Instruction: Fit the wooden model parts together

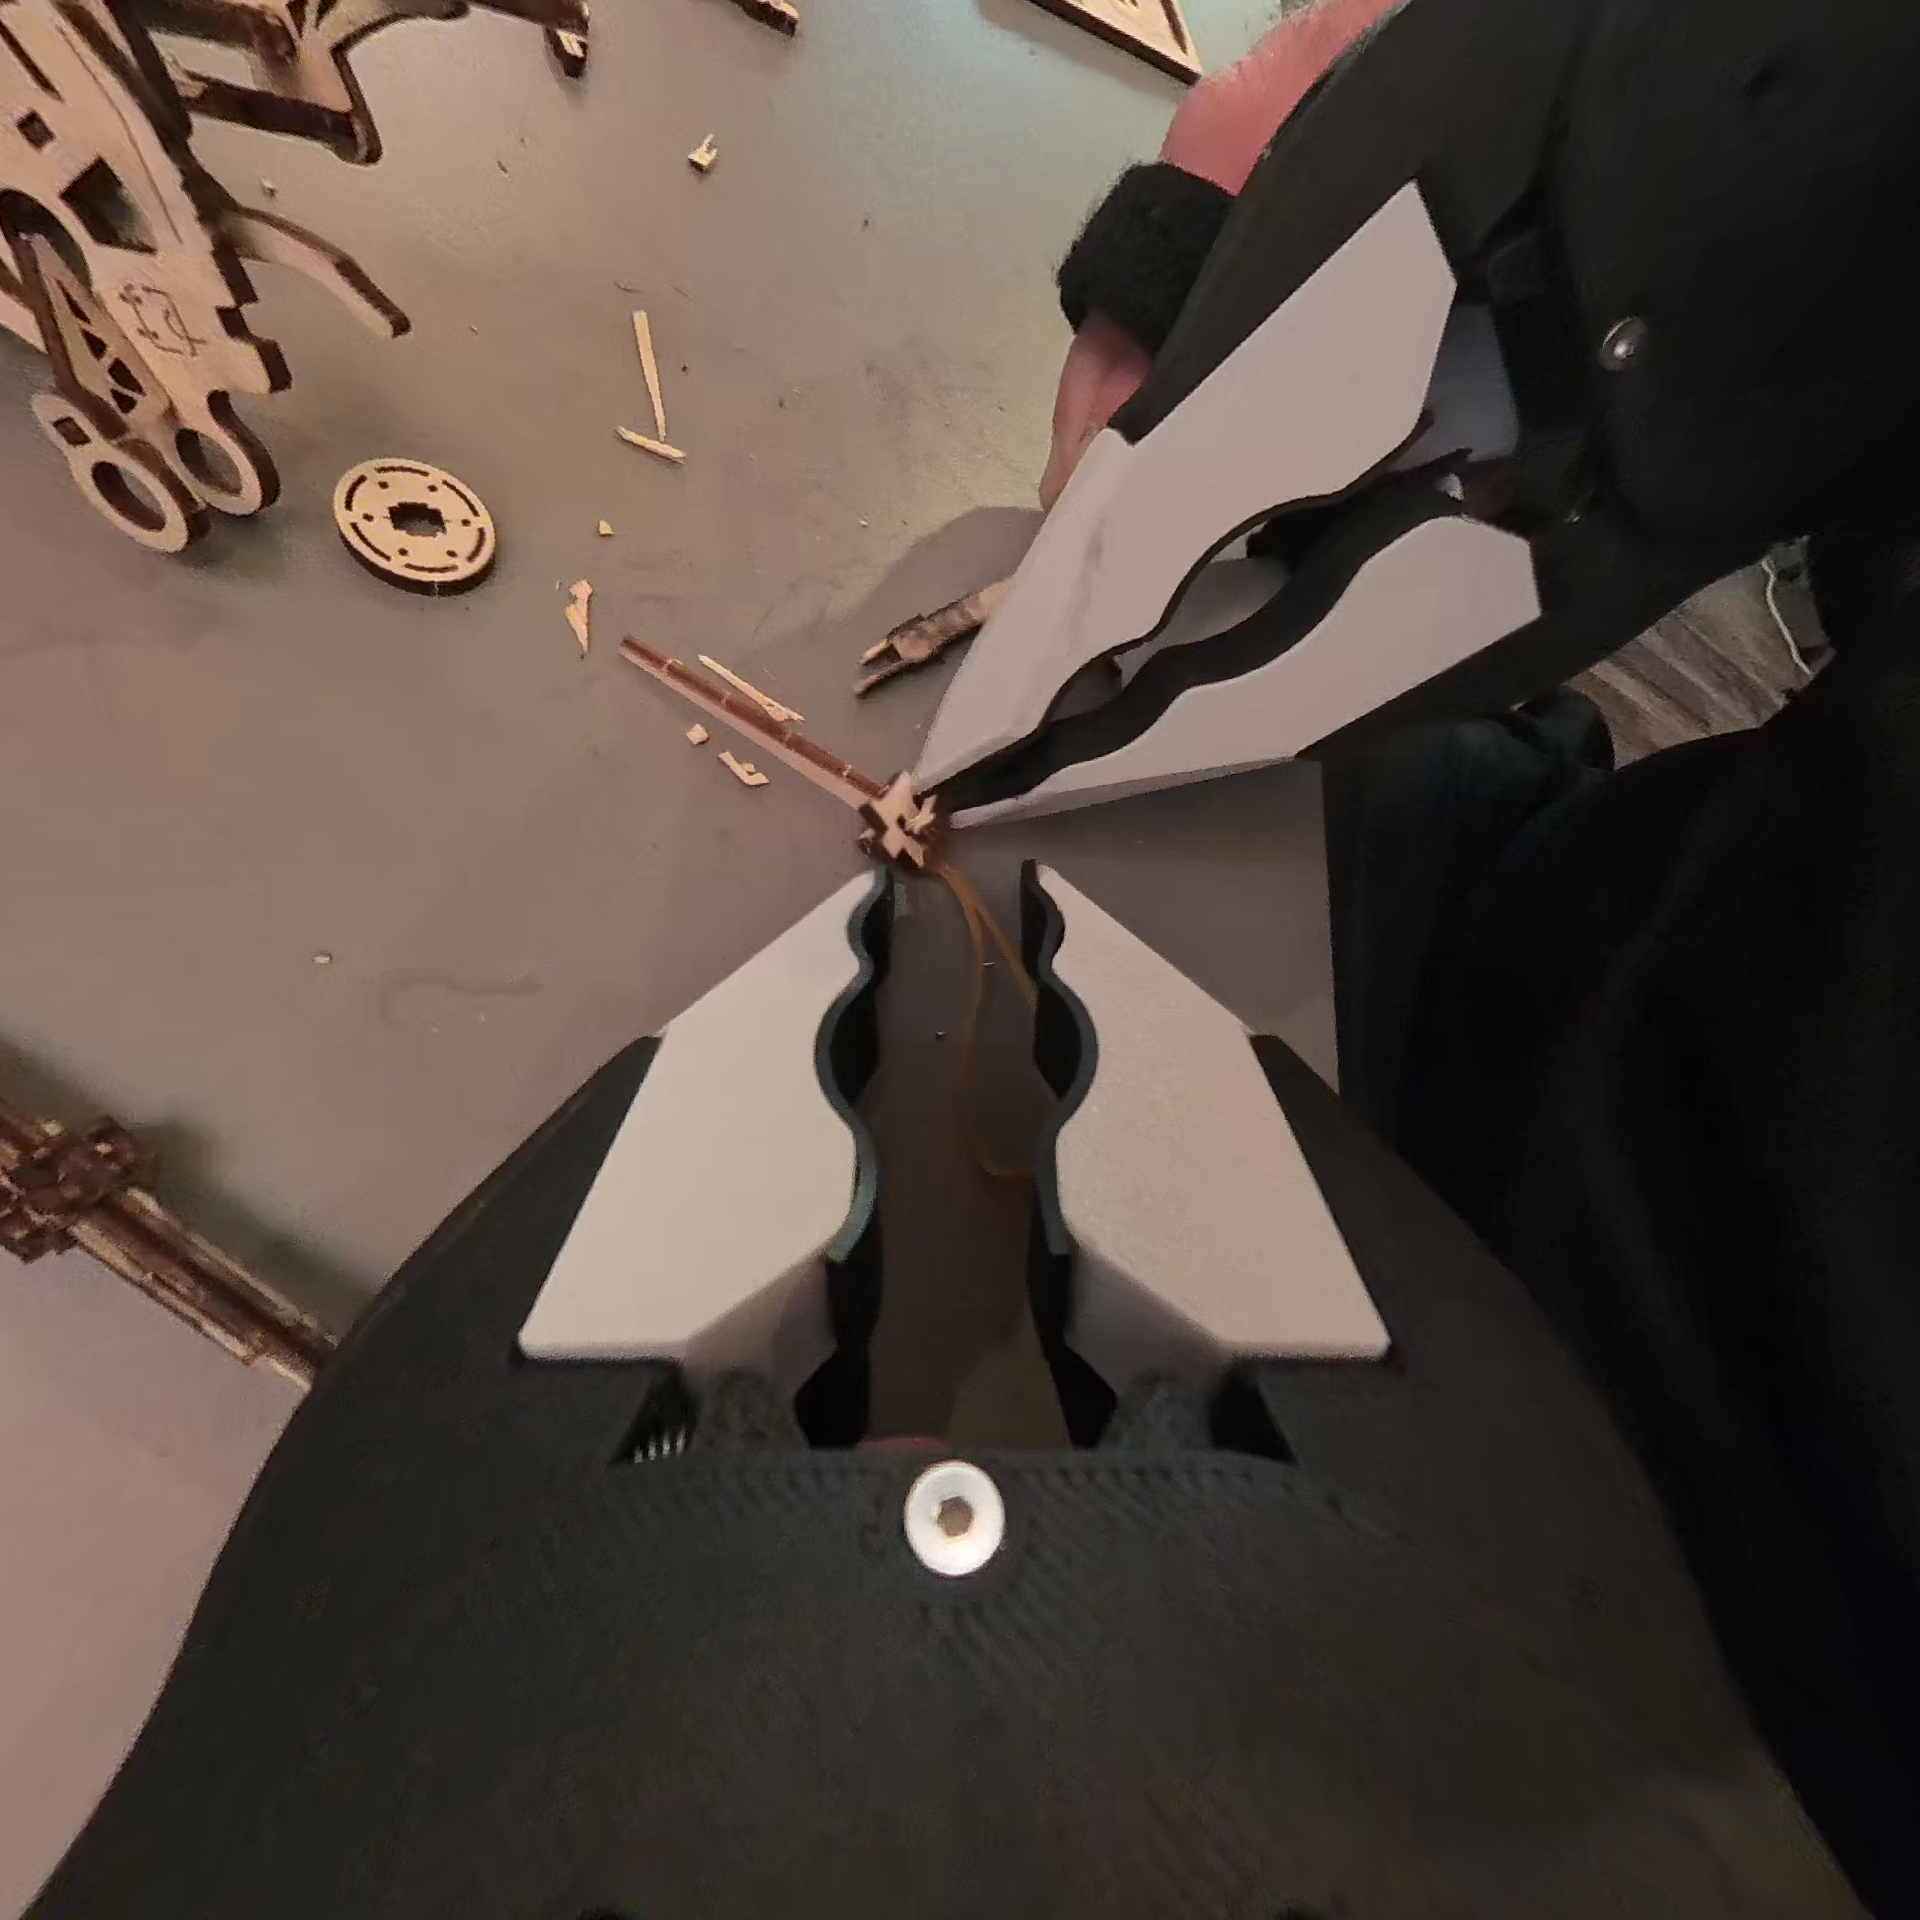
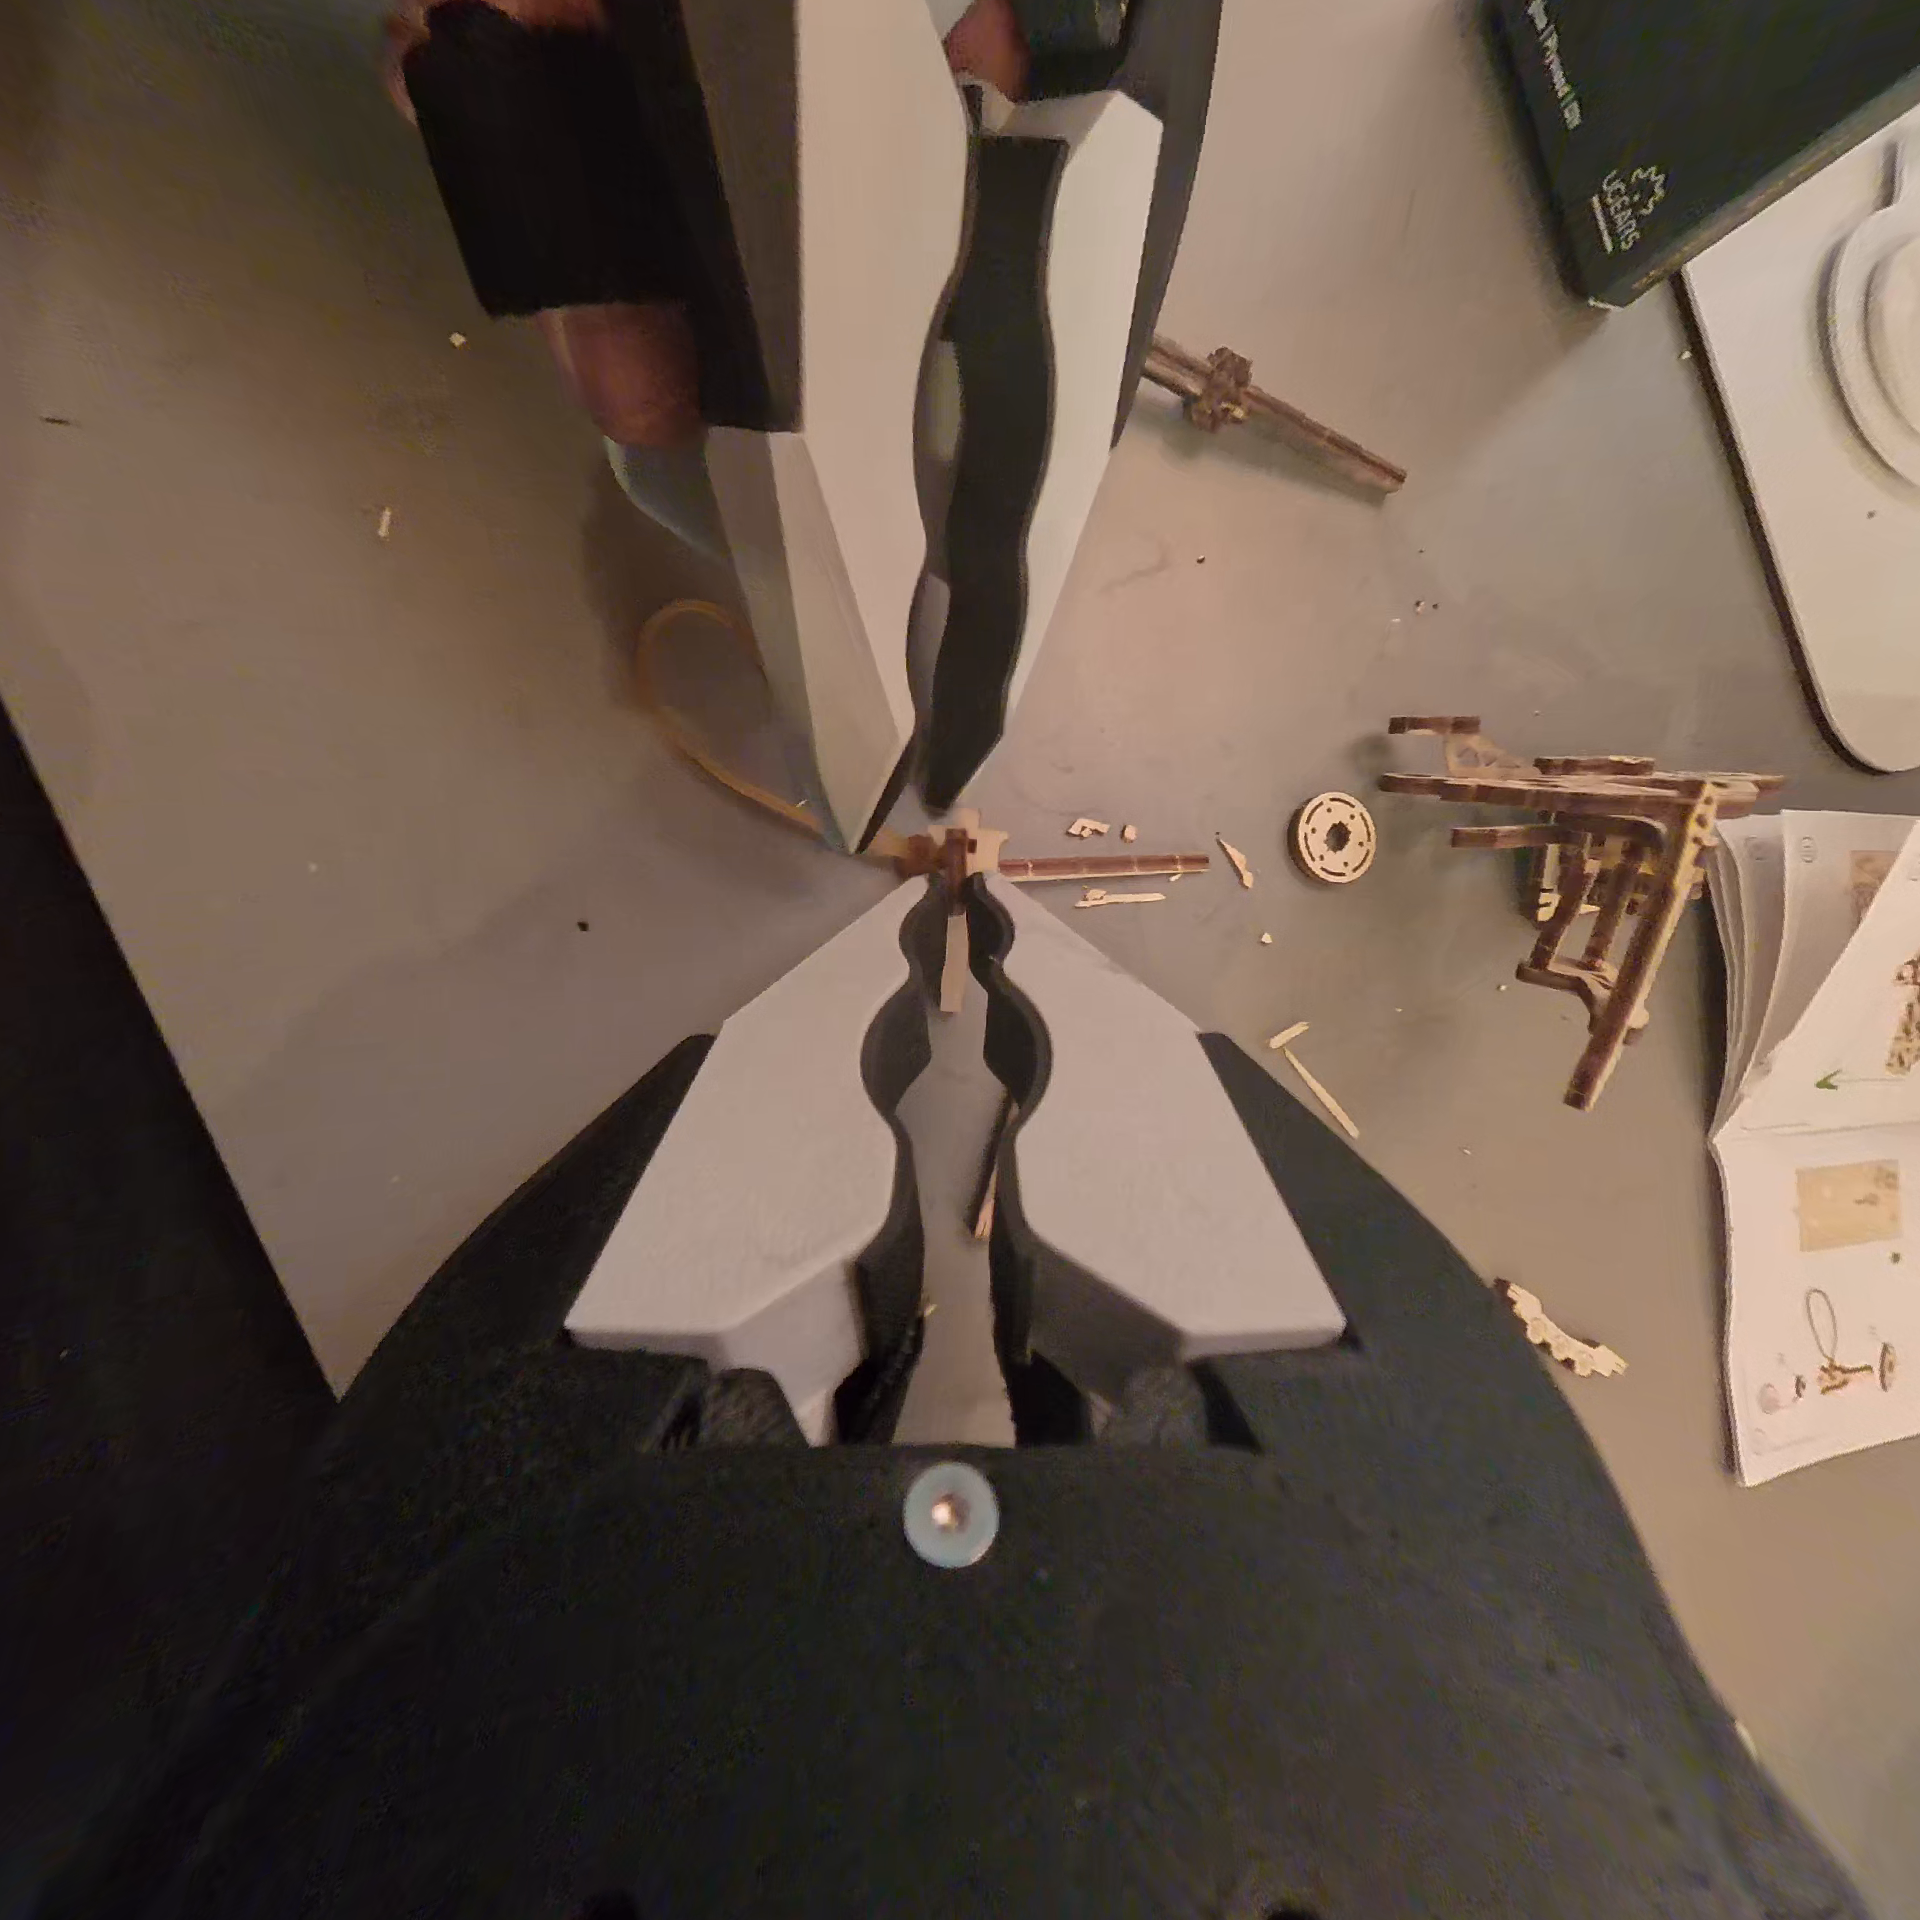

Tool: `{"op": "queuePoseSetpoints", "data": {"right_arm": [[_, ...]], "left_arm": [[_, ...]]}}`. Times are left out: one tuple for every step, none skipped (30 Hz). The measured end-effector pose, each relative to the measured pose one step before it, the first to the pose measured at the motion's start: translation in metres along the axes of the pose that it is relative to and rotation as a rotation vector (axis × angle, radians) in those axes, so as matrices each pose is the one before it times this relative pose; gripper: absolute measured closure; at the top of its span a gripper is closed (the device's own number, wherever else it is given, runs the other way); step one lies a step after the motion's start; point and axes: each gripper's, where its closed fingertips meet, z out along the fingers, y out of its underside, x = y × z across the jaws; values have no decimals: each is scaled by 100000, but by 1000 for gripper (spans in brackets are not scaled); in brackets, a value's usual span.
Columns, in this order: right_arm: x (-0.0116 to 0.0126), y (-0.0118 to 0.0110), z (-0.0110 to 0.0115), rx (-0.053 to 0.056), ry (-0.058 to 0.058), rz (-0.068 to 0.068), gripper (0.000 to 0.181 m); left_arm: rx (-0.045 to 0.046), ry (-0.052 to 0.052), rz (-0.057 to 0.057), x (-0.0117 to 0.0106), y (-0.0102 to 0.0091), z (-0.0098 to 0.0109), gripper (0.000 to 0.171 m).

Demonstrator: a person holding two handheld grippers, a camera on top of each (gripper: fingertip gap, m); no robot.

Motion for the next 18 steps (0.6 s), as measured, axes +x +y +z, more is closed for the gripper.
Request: {"op": "queuePoseSetpoints", "data": {"right_arm": [[33, -56, 53, 369, -11, 526, 181], [21, -42, 38, 96, -191, 310, 181], [79, -2, 34, -346, 307, -130, 181], [67, 6, 36, -441, 323, -247, 181], [-37, 30, 32, -438, -379, -139, 181], [-75, 38, 35, -395, -686, 269, 180], [26, -9, -17, -34, 109, 450, 180], [15, 20, -11, -245, 93, -205, 181], [40, 21, -26, -324, 132, -629, 180], [98, 32, -29, -427, 512, -587, 180], [61, 15, 5, -202, 160, -641, 180], [-17, -32, 4, 148, -264, -866, 181], [41, 4, 13, -134, 230, -1174, 181], [66, 54, -5, -516, 503, -1629, 181], [49, -74, -49, 94, 244, -989, 181], [77, -102, -81, 271, -51, 77, 181], [87, -21, -38, -118, 139, -176, 181], [76, 86, 38, -595, 293, -705, 181]], "left_arm": [[-270, 656, -138, 47, 13, 31, 150], [-583, 849, 167, 94, 56, 62, 151], [-159, 426, 75, 50, -5, 33, 151], [-394, 535, -220, 34, 17, 52, 153], [-443, 696, 138, 70, 27, 61, 153], [-513, 818, 310, 108, 23, 65, 153], [-95, 361, -135, -4, -37, 27, 153], [5, 713, -339, 36, -23, -2, 153], [327, 982, -173, 73, -69, -40, 152], [1448, 257, -352, -31, -203, -108, 152], [1778, 243, -520, -45, -251, -166, 152], [1233, 850, -499, 47, -158, -149, 152], [1757, 421, -341, -4, -217, -193, 151], [2534, -850, -11, -130, -324, -229, 151], [1697, -91, 265, 5, -200, -174, 150], [888, -161, 370, 8, -99, -94, 148], [787, -833, 26, -95, -102, -55, 146], [168, -561, 281, -61, -22, 8, 144]]}}
